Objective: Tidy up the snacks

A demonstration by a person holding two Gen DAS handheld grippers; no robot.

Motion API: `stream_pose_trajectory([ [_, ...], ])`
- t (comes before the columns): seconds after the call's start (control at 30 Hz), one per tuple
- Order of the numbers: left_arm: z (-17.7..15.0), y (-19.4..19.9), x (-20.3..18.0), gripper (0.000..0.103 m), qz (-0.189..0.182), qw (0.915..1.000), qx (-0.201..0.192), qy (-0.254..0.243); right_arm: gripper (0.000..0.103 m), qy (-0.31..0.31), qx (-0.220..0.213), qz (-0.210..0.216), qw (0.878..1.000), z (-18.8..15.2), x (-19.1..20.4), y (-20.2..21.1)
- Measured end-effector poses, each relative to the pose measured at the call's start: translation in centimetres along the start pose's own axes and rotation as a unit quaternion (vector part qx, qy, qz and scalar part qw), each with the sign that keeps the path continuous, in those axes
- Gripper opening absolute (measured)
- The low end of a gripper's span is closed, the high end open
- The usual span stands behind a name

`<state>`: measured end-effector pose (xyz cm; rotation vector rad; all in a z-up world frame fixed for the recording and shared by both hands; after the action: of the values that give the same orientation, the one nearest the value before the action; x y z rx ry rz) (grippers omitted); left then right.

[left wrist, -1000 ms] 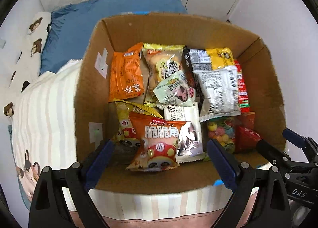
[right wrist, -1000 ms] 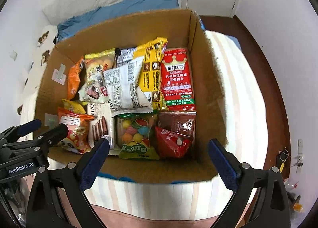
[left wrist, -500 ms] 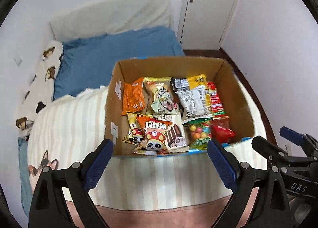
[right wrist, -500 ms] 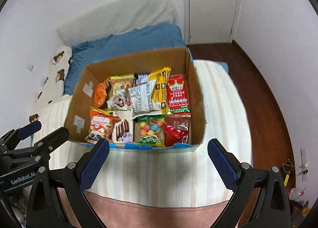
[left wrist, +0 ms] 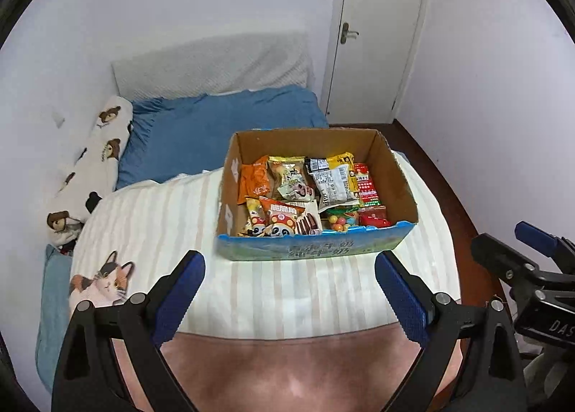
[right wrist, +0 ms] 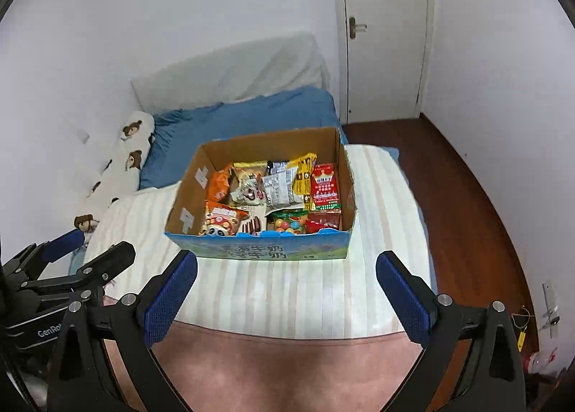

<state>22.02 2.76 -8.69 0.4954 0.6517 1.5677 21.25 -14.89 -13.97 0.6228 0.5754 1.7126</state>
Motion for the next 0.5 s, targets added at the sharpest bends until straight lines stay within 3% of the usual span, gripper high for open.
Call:
stream_pose_trajectory([
  [0.3,-0.2,5.7,0.2,0.097,0.012,0.999,-0.042,0.01,0.102,0.014,-0.045,0.002,0.999,-0.4,1.1,7.2],
  [0.5,-0.6,7.4,0.0,0.097,0.015,0.9985,-0.052,0.005,0.102,0.02,-0.061,0.005,0.998,0.2,1.3,9.3],
])
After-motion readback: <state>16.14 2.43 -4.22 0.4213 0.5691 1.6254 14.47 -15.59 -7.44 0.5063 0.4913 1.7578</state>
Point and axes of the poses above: each gripper's, at about its wrist camera, not at the fingertips, and y roughly against the way its jaws point, x to its left, z to its top, the point moved 9 cm from there along -y, roughly the way its jaws point, and after that the axes turned 8 degrees about -x, right-handed, at the moved point
